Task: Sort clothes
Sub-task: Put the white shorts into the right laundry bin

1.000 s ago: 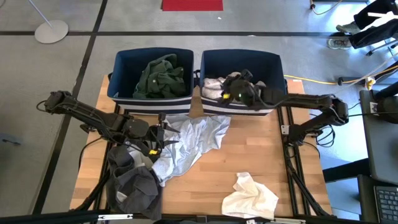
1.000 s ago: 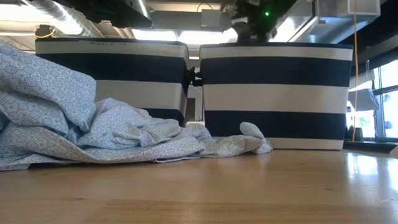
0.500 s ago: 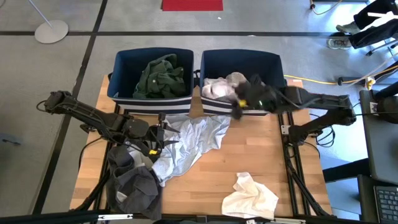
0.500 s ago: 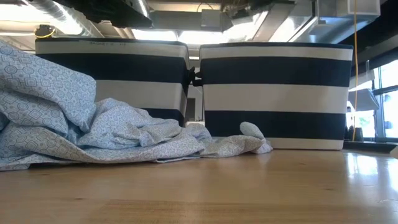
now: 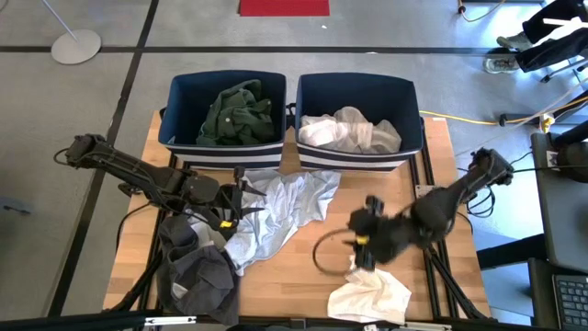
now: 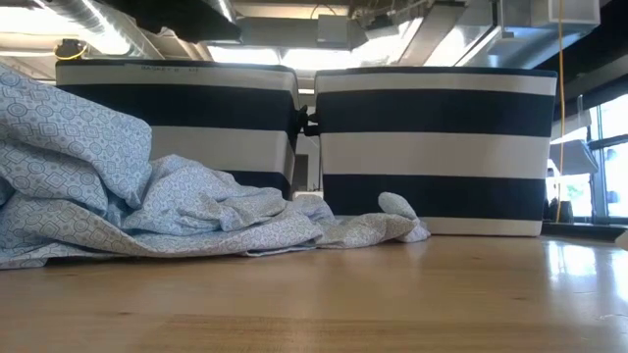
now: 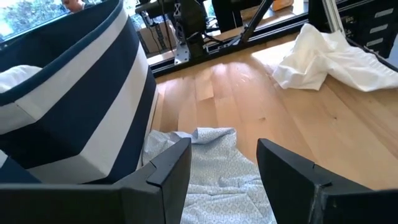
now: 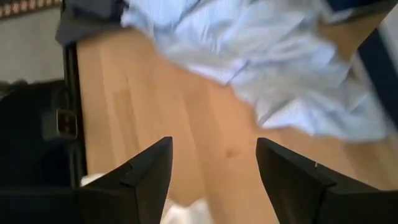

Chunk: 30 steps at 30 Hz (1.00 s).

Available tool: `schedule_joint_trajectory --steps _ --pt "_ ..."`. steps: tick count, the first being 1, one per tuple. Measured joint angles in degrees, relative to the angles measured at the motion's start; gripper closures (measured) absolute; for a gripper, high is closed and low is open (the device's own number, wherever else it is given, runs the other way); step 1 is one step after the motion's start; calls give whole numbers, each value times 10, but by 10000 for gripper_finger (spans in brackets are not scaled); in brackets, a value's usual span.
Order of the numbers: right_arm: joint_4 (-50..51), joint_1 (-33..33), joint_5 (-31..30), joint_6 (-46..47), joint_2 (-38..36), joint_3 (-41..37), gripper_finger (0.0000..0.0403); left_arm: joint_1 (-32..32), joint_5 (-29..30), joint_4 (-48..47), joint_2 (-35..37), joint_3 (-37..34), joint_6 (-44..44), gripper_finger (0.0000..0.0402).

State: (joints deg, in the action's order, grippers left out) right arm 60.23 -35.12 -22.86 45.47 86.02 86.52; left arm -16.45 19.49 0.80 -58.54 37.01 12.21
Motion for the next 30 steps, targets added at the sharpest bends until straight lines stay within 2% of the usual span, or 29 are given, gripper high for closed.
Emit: schedule_joint_trajectory --steps 6,14,21,30 --pt "28 -62 -5 79 80 0 169 0 0 -1 0 0 0 229" --pt "37 -77 118 153 172 0 169 0 0 -2 0 0 -2 229" --pt "43 -93 175 154 233 0 169 0 0 -3 0 0 1 229" --pt "46 -100 195 142 277 -1 169 0 0 -3 0 0 2 229"
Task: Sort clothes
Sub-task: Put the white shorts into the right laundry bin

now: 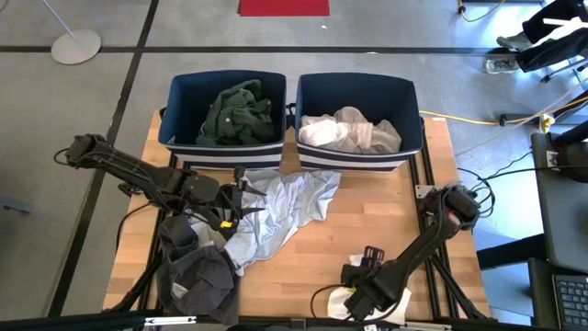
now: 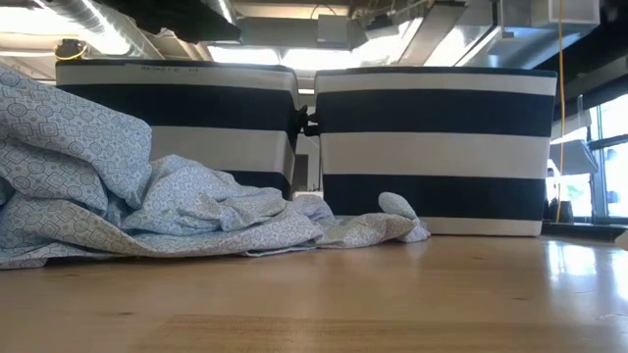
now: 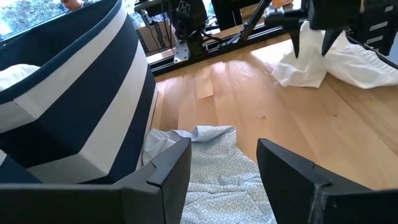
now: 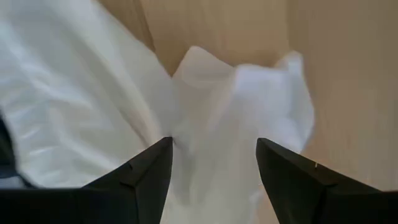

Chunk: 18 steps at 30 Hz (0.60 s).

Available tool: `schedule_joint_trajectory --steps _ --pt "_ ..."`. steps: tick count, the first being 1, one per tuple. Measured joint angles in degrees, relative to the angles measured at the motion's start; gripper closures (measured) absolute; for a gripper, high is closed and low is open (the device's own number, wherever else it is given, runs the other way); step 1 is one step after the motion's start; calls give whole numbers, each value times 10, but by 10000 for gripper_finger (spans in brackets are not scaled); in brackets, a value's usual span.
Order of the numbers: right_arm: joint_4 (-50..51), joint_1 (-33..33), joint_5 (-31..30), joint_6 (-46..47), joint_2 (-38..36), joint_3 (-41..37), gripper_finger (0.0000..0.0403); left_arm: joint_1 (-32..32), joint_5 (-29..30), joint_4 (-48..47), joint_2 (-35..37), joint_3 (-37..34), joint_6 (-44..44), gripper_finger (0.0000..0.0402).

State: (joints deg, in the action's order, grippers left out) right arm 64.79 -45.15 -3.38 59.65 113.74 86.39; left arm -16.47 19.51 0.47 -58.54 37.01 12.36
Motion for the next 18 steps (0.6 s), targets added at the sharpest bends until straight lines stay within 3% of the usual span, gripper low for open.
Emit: schedule_joint_trajectory --steps 13,18 --pt "-35 33 26 -61 59 -55 170 0 0 0 0 0 4 229" --pt "-28 59 26 -74 60 -57 215 0 0 0 0 0 5 229"
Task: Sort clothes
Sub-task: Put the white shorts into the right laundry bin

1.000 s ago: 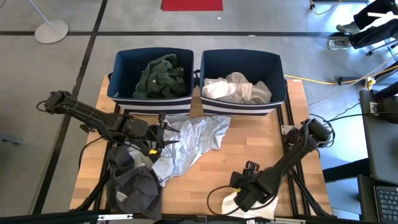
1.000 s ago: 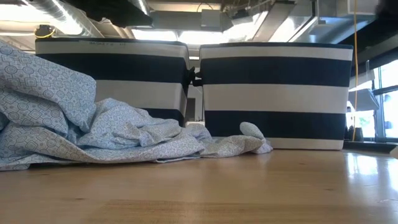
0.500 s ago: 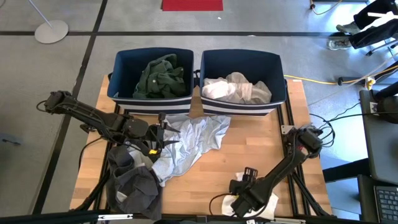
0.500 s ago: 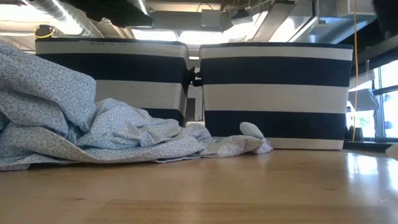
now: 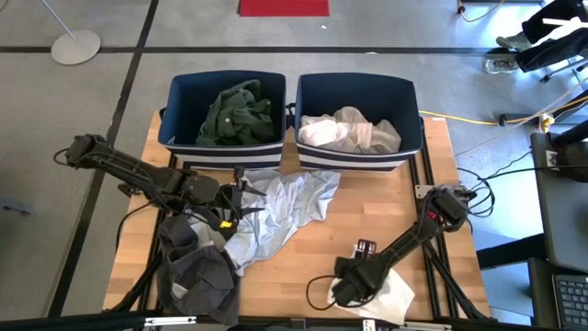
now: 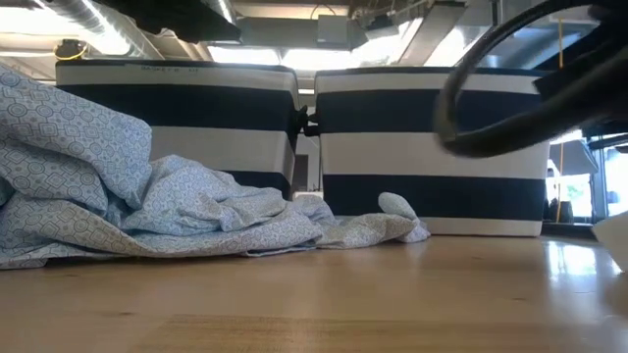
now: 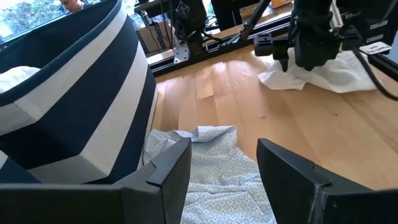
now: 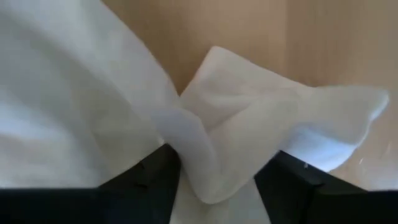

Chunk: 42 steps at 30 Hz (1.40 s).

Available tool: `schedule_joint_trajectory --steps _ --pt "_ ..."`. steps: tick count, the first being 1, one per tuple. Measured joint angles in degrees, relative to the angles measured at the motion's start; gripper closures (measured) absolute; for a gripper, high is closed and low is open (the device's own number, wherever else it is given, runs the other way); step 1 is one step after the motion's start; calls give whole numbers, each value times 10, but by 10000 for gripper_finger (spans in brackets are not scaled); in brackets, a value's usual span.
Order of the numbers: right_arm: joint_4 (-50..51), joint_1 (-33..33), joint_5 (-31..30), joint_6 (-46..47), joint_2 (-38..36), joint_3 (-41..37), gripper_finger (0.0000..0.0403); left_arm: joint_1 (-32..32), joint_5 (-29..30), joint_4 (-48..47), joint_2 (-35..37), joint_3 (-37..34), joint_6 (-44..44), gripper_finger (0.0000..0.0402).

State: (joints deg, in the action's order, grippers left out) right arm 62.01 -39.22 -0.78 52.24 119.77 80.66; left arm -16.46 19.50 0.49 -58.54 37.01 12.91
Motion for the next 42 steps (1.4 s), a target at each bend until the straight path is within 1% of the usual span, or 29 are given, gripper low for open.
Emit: schedule_joint_trajectory --steps 4,7,8,9,10,12,14,16,18,20,24,27,29,36,38,42 --pt "0 12 -17 -5 1 -1 291 0 0 0 0 0 0 229" --pt "7 20 -51 -7 2 -2 357 0 0 0 0 0 0 229" --pt "10 22 -64 -7 2 -2 376 0 0 0 0 0 0 229" --pt "14 23 -77 -7 3 -3 386 0 0 0 0 0 0 229" --pt "20 23 -86 -7 3 -3 389 0 0 0 0 0 0 229" --pt "37 25 -102 -8 4 -3 380 0 0 0 0 0 0 229" --pt "58 27 -103 -13 4 1 373 0 0 0 0 0 0 229" --pt "94 31 -112 -15 8 9 378 0 0 0 0 0 1 229" --pt "122 34 -128 -17 8 24 391 0 0 0 0 0 6 229" --pt "149 38 -147 -25 -5 35 394 0 0 1 0 0 6 229" --pt "159 56 -159 -30 -40 46 390 0 0 2 0 0 6 229" --pt "163 74 -169 -35 -83 53 397 0 0 1 0 0 4 229" --pt "179 86 -187 -37 -110 56 396 0 0 1 0 0 4 229" --pt "256 132 -291 -46 -205 97 398 0 0 2 0 0 4 229" --pt "262 145 -324 -52 -228 119 397 0 0 2 0 0 5 229" --pt "262 170 -392 -99 -261 182 398 0 0 2 0 0 2 229"
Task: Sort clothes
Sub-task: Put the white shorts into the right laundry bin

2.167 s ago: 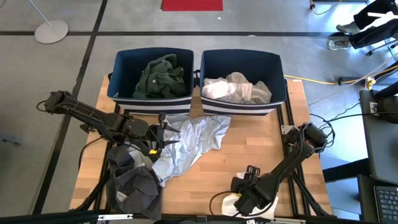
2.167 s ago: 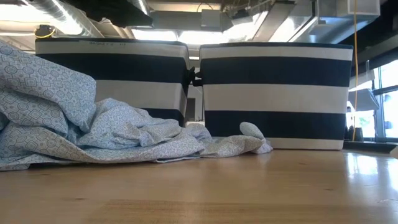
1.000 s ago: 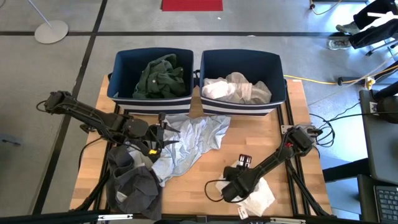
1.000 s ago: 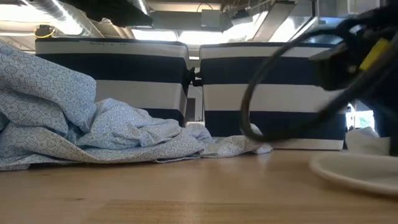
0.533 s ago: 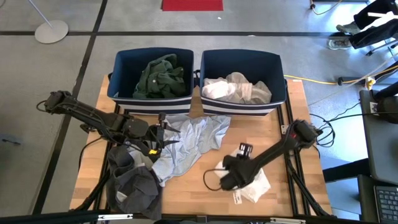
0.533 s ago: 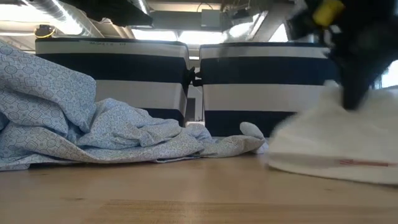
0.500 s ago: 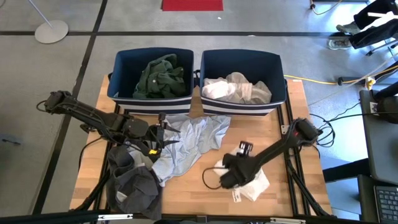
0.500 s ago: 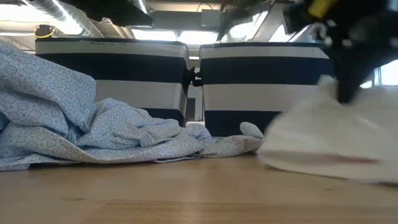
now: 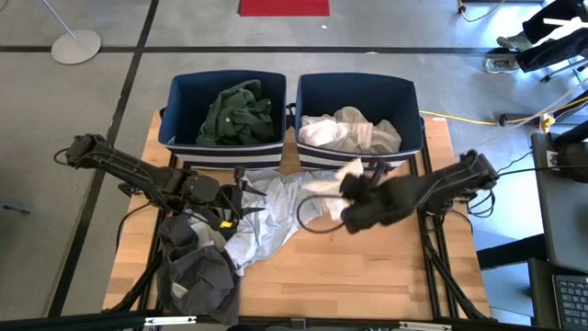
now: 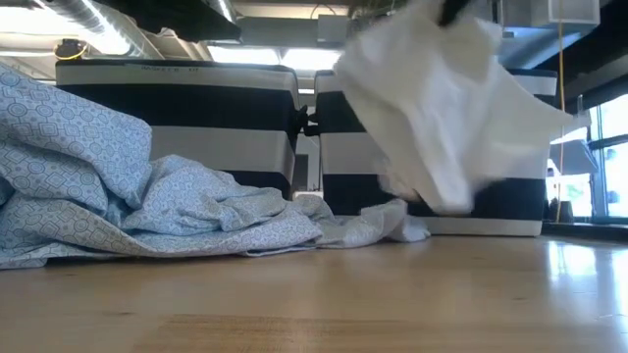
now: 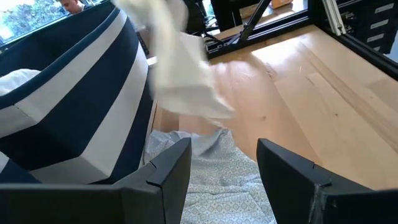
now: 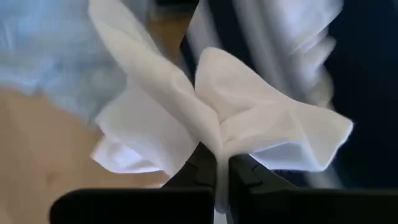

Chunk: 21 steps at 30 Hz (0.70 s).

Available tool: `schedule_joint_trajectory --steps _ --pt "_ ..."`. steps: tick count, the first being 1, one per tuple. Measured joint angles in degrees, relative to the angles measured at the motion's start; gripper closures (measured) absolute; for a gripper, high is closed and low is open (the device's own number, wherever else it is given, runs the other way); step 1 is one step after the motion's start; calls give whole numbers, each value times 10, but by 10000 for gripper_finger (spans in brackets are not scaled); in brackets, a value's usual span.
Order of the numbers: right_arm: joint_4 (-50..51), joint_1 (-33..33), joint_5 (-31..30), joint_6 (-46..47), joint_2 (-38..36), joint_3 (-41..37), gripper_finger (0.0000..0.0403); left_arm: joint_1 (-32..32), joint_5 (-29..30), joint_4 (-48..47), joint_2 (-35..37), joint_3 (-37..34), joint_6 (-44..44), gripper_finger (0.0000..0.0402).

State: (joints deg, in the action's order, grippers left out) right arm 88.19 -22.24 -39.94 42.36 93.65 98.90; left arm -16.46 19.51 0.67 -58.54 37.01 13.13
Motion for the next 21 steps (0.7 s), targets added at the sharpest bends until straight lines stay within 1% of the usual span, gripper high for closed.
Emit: schedule_joint_trajectory --steps 5,8,12,16,21 --pt "-7 30 -94 -84 -16 102 397 0 0 0 0 0 -10 229" --pt "-12 55 -136 -135 -16 169 398 0 0 0 0 0 -11 229" --pt "-34 102 -145 -222 -16 247 397 0 0 0 0 0 -12 229" --pt "-59 156 -151 -285 -15 314 390 0 0 0 0 0 -12 229" --pt "-113 224 -155 -353 -16 359 392 0 0 0 0 0 -12 229"
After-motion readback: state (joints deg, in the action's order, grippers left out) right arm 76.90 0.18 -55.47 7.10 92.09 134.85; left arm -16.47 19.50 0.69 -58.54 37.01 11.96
